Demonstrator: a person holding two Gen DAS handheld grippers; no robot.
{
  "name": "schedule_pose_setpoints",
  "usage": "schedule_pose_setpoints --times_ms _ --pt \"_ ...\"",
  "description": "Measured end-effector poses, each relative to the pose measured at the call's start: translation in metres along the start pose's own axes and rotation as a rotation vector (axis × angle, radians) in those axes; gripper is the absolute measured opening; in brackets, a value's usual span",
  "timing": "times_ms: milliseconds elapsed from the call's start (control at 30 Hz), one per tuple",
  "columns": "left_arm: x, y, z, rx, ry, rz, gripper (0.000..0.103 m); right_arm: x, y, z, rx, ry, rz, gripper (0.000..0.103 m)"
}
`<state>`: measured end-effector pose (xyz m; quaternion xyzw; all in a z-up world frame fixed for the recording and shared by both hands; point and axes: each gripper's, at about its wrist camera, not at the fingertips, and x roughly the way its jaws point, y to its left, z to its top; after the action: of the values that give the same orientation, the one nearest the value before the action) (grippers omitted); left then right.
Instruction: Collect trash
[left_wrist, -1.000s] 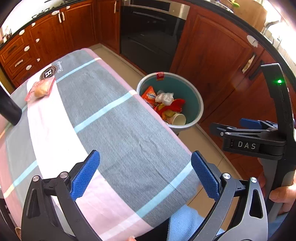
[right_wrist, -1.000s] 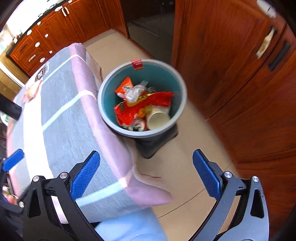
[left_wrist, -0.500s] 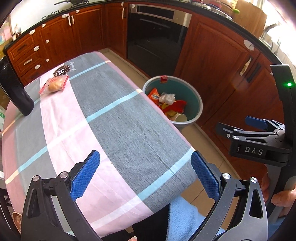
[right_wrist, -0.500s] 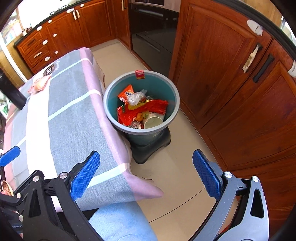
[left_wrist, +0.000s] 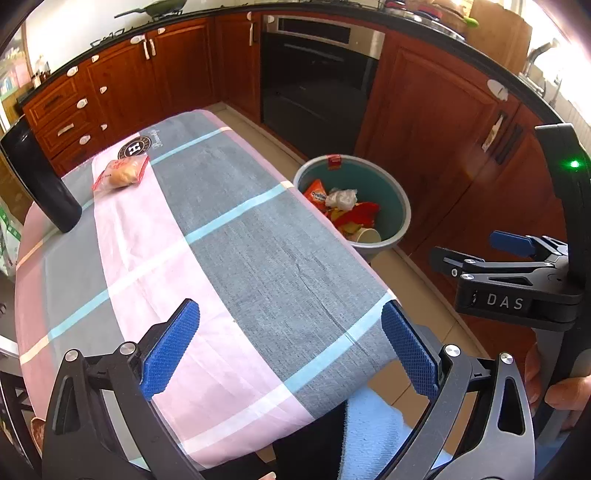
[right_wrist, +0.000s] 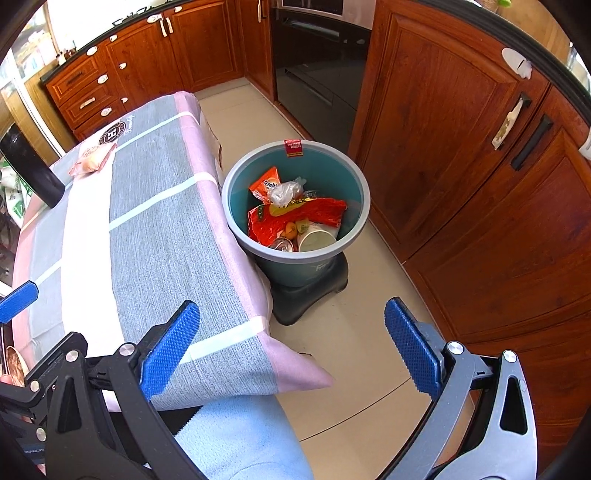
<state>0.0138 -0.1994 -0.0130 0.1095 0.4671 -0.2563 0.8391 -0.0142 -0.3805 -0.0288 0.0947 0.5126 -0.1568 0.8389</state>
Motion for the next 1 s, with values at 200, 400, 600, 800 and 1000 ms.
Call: schedule_pose_setpoints --times_ms 200,400,600,800,1000 --pt "0.001 0.0 -0.002 0.003 0.001 0.01 0.099 0.004 0.003 0.0 -0.007 0.01 0.002 0.096" --pt "0.004 0.002 -0.002 -0.003 0.008 0.014 0.099 0.007 0.003 0.0 -0.004 0.017 0.005 0.096" --pt "0.005 0.004 -0.002 -0.02 0.012 -0.004 0.099 0.008 0.005 0.0 -0.006 0.024 0.007 0.096" --pt "0.005 0.004 -0.002 -0.025 0.008 -0.01 0.099 0.011 0.004 0.001 0.002 0.033 0.009 0.096" --pt "0.005 0.001 -0.002 -0.016 0.008 0.006 0.099 0.012 0.004 0.003 0.0 0.034 0.009 0.096"
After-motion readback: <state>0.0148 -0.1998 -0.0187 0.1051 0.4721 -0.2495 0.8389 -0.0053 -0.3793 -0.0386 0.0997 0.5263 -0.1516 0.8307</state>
